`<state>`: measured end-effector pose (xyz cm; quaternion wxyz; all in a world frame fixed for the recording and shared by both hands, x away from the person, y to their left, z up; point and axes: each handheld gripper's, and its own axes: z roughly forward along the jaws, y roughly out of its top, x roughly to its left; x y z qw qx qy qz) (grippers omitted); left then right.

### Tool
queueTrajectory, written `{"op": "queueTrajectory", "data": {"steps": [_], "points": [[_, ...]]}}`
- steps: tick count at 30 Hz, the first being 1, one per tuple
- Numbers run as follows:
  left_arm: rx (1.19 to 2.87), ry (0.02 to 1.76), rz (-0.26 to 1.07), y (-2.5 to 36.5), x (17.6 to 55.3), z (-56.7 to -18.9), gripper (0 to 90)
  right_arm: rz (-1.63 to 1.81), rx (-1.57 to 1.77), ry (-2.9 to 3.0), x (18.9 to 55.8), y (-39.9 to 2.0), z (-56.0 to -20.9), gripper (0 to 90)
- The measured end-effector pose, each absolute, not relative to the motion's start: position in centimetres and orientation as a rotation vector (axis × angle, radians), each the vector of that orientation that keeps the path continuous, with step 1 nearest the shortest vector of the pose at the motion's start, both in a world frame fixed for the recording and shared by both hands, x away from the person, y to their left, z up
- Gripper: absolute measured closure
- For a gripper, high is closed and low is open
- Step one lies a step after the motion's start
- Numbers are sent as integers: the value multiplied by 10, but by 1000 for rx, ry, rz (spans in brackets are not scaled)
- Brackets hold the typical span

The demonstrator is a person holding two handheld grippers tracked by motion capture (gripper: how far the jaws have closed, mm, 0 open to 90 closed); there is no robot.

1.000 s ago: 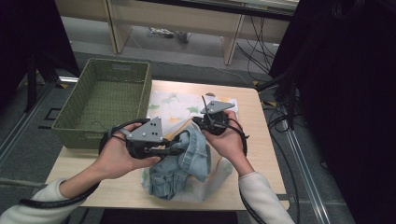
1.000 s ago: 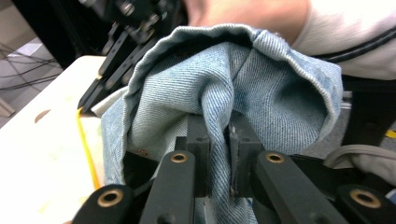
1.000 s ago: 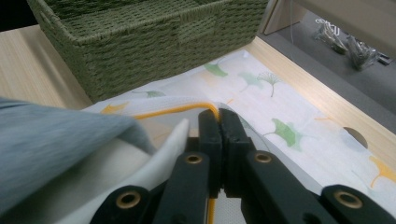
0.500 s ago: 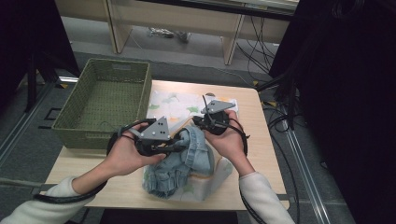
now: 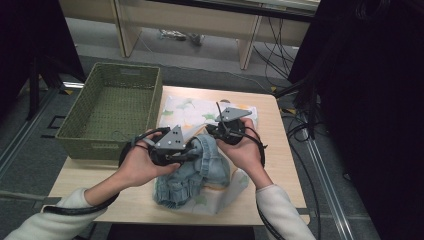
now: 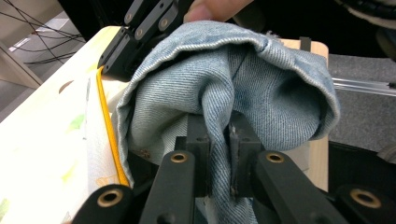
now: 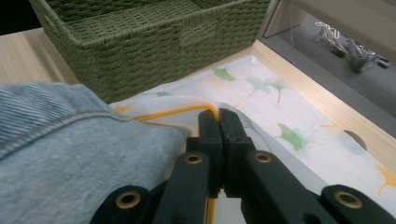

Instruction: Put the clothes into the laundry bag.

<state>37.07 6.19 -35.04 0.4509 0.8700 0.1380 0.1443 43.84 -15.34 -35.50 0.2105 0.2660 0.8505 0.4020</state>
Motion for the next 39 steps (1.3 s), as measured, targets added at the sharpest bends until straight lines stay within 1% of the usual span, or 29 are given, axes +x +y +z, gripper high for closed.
{"op": "queueTrajectory", "data": {"steps": [14, 19, 27, 39], "points": [[2180, 356, 344, 55, 377, -364, 807, 1120, 734, 2367, 437, -153, -354, 900], [2188, 390, 334, 53, 383, -373, 805, 1118, 736, 2368, 437, -152, -355, 900], [2195, 454, 353, 49, 398, -389, 802, 1114, 722, 2371, 437, -152, -355, 900], [2214, 462, 379, 49, 401, -397, 798, 1109, 720, 2372, 436, -152, -355, 900]]}}
